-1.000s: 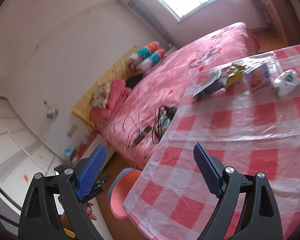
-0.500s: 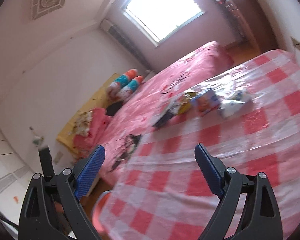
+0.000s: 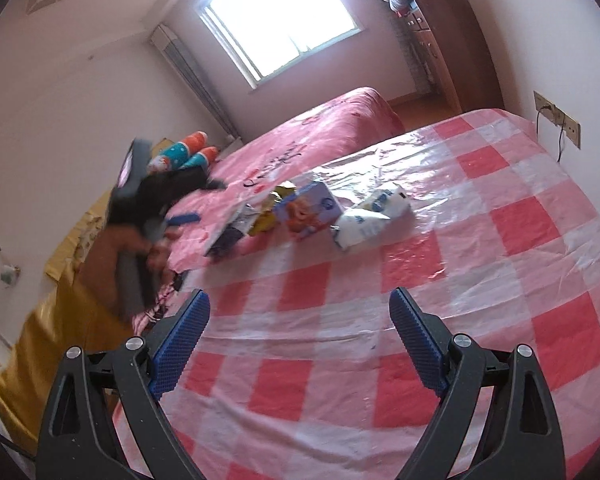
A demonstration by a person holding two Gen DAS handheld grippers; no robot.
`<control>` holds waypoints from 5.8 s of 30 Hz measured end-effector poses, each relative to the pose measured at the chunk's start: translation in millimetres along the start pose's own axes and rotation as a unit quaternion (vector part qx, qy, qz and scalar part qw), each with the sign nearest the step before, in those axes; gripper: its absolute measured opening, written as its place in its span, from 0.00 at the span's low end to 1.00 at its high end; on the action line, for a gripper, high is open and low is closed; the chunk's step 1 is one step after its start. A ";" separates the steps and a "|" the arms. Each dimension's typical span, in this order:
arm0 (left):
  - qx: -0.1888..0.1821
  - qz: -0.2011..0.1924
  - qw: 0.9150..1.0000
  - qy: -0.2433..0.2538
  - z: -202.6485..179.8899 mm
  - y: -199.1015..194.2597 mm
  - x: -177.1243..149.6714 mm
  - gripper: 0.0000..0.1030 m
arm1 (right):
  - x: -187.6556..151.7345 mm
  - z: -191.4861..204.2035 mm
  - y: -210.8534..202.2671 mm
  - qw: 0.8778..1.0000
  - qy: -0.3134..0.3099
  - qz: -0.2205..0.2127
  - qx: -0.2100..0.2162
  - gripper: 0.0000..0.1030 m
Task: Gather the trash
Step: 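Move both open tools back to the table, then grasp the blue barcoded snack box with the left tool, then grasp the white MAGICDAY yogurt pouch with the right tool while the left tool holds the blue box, then lift the yogurt pouch with the right tool while the left tool holds the blue box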
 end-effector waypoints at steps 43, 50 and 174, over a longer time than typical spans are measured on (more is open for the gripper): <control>-0.094 0.114 0.983 0.106 -123.6 19.7 -101.9 0.49 | 16.5 -59.9 28.3 0.996 0.047 0.050 -0.059 0.88; -0.085 0.127 0.982 0.112 -132.5 50.5 -99.8 0.26 | 16.8 -62.9 27.5 0.996 0.046 0.043 -0.066 0.88; -0.235 0.102 0.962 0.093 -16.1 -127.4 -207.1 0.25 | -54.0 51.7 -10.7 0.984 -0.141 0.062 -0.084 0.51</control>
Point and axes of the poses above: each gripper's, at about its wrist camera, not at the fingertips, and y roughly the way its jaws point, z to its left, x to its top, the point moved 1 cm from there along y, roughly the way its jaws point, and after that the axes turned 3 degrees about -x, right-handed, at the moved point
